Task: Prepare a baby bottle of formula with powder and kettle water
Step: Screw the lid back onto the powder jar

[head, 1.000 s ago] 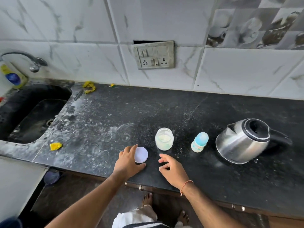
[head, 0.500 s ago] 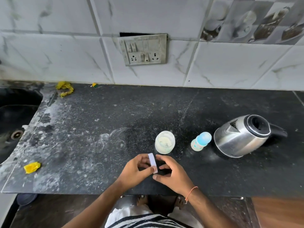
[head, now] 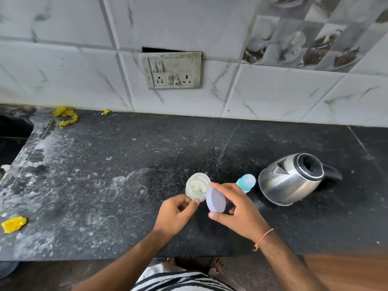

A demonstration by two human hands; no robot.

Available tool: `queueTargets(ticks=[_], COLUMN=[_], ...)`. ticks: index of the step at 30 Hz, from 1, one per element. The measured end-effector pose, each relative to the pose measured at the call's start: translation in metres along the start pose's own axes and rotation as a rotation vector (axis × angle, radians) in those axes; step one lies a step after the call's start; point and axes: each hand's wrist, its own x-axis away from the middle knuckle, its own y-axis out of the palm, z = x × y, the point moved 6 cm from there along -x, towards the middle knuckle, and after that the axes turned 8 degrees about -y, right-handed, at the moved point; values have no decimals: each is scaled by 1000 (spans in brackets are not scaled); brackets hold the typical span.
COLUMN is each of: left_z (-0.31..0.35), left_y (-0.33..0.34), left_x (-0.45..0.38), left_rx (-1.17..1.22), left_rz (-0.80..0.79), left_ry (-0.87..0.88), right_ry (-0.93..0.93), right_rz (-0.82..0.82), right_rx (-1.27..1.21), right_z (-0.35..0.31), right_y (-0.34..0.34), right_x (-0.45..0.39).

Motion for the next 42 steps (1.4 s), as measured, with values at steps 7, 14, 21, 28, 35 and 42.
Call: queueTargets(ticks=[7,14,21,28,35,42], left_z=[-4,7,11,16,16,15], left_y=[1,18,17,16,16,14], left_x=[-37,-63,-59,-56,-56,-57], left_rx=[-295,-272,-270,-253,-241,-273], left_rz=[137,7,12,6,-2,4], left_ry=[197,56,47,70,70,85], right_ry=[-50,-44,-12,163,-57,116], right_rz=[-53,-256,-341,-248,-293,-218], right_rx=[277,446,605,779,734,932], right_z=[-11,-21,-30,-37,-37,-26], right_y=[-8,18,21,25,28,9], right_x=[-58,-96,-107,-106,-106,-102])
